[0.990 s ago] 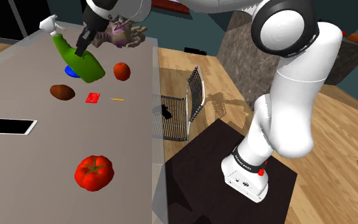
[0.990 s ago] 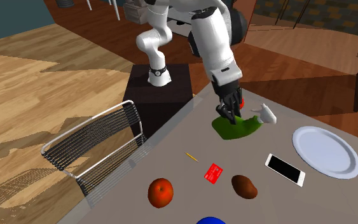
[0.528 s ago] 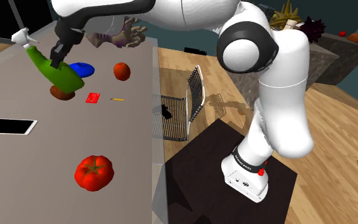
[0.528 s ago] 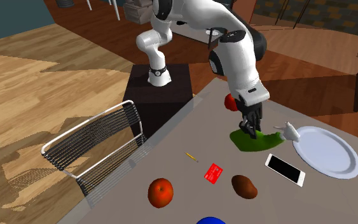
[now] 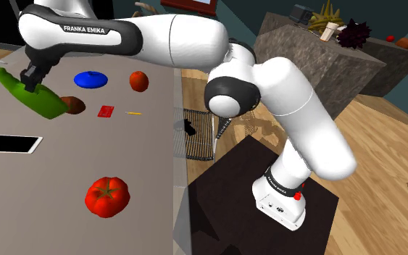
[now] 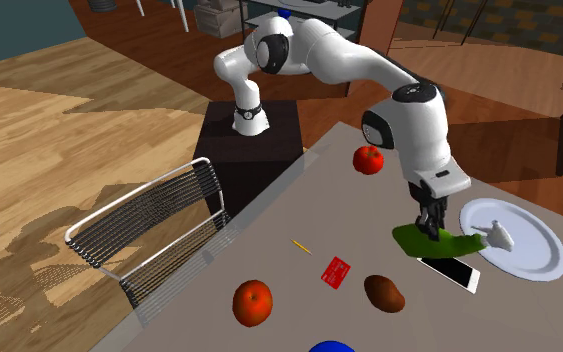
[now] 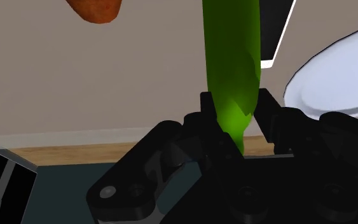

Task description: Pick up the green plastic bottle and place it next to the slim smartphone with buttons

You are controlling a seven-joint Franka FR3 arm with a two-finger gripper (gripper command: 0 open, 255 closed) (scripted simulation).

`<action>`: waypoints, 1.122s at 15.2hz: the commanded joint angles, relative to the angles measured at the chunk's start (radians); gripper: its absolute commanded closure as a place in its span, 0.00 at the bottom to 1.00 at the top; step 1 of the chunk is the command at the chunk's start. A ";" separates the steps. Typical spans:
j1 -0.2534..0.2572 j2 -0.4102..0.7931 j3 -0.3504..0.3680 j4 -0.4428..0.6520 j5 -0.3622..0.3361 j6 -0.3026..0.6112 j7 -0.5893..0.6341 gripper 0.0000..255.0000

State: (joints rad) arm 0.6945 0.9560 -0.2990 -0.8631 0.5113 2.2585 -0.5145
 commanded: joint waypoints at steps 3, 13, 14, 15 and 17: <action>-0.016 0.115 0.006 0.158 -0.009 -0.032 0.041 1.00; -0.006 0.141 0.022 0.073 0.013 0.074 0.001 1.00; -0.006 0.140 0.022 0.072 0.013 0.074 0.001 1.00; -0.006 0.141 0.022 0.072 0.013 0.074 0.001 1.00; -0.006 0.141 0.022 0.073 0.013 0.074 0.001 1.00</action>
State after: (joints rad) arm 0.6891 1.0914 -0.2771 -0.7916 0.5254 2.3342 -0.5148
